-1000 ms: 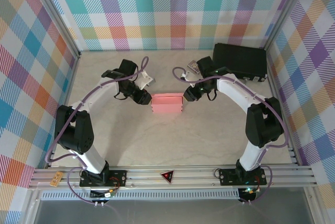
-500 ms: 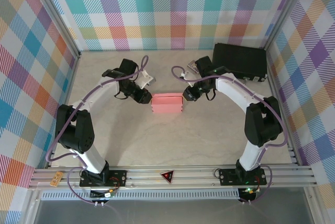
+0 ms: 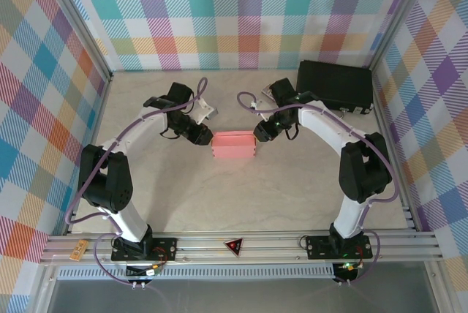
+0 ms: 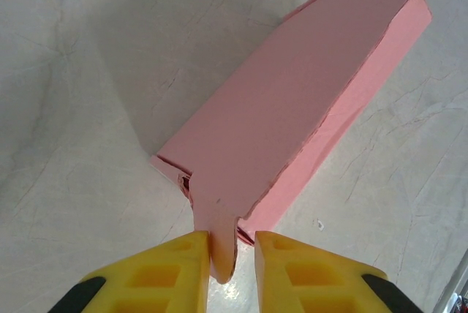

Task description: Fold the paper box

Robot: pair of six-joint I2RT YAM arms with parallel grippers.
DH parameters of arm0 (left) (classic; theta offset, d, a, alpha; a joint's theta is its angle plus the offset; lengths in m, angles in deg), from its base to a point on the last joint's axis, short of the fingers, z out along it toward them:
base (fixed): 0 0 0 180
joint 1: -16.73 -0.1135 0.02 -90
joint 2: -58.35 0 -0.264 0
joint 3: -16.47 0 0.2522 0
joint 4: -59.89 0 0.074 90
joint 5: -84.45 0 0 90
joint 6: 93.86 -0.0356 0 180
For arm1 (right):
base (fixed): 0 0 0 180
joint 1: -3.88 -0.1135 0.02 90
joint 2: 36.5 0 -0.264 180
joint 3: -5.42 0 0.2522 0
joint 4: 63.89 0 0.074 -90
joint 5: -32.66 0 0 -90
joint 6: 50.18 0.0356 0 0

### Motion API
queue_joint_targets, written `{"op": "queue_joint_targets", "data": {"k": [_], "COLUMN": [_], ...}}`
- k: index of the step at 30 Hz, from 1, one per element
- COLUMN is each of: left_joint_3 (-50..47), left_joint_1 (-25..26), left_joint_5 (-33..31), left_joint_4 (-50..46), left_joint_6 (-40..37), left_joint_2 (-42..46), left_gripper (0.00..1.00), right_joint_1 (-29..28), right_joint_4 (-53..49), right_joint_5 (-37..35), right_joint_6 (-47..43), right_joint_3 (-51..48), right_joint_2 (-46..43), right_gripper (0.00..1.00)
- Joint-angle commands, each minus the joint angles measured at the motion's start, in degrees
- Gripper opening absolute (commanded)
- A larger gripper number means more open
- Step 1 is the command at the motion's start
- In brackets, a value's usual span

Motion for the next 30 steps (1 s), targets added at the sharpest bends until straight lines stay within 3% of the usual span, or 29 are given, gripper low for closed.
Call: {"op": "queue_joint_targets", "data": {"k": [1,30], "left_joint_3": [1.6,-0.2], "left_joint_1": [-0.3,0.6], "left_joint_5": [0.5,-0.9], "left_joint_4": [-1.4,-0.7], "left_joint_6": [0.2,3.0], "left_joint_2": [-0.4,1.8], "left_gripper": [0.23,0.22], "right_joint_1": [-0.3,-1.1], "right_joint_4": [-1.6,-3.3], "right_joint_5": [-0.4,0.2], "right_joint_6": [0.8,5.7], "right_joint_3": [0.9,0.4], "right_joint_2": [-0.4,-2.1], "right_gripper": [0.28,0.24]}}
